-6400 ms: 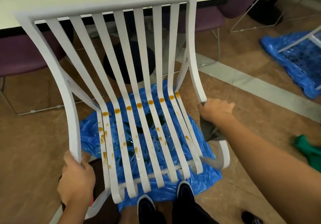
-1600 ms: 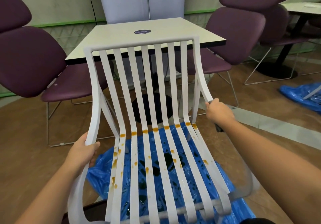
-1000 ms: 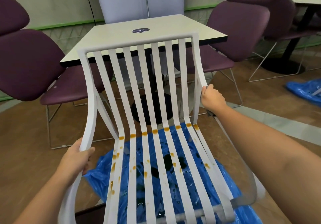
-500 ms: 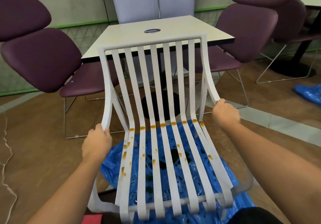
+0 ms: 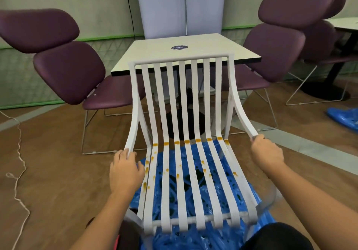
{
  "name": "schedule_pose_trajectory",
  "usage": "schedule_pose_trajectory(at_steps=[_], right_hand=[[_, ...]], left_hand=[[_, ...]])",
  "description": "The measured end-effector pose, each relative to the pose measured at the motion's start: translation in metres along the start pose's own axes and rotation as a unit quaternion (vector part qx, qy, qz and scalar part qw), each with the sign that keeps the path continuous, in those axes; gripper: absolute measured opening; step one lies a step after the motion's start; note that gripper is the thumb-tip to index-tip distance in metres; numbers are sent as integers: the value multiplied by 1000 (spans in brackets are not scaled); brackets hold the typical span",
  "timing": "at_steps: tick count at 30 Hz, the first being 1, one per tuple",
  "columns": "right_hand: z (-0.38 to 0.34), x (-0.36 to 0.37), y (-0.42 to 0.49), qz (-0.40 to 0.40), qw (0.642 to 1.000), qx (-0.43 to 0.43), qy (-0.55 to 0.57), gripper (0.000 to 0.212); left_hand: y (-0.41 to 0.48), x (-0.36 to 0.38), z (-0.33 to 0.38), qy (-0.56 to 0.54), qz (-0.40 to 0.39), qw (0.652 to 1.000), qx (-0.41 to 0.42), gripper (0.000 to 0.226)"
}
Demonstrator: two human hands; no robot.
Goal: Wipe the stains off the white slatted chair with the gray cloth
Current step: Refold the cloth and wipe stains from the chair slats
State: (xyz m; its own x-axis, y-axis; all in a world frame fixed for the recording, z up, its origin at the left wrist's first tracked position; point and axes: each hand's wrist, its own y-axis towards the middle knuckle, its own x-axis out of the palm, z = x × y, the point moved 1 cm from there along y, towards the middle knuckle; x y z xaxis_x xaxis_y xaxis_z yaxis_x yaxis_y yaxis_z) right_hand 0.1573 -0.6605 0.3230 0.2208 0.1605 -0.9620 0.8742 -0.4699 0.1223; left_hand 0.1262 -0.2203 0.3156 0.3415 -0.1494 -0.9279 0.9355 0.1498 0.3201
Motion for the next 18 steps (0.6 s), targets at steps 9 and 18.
schedule_pose_trajectory(at_steps=[9,18], right_hand=[[11,-34,-43,-2,1000,19,11,15],[-7,-79,-93,69,942,66,321,36]], left_hand=[[-81,-2,12,-142,25,986,86,25],[-107,-15,52,-365,-163,914,-66,12]])
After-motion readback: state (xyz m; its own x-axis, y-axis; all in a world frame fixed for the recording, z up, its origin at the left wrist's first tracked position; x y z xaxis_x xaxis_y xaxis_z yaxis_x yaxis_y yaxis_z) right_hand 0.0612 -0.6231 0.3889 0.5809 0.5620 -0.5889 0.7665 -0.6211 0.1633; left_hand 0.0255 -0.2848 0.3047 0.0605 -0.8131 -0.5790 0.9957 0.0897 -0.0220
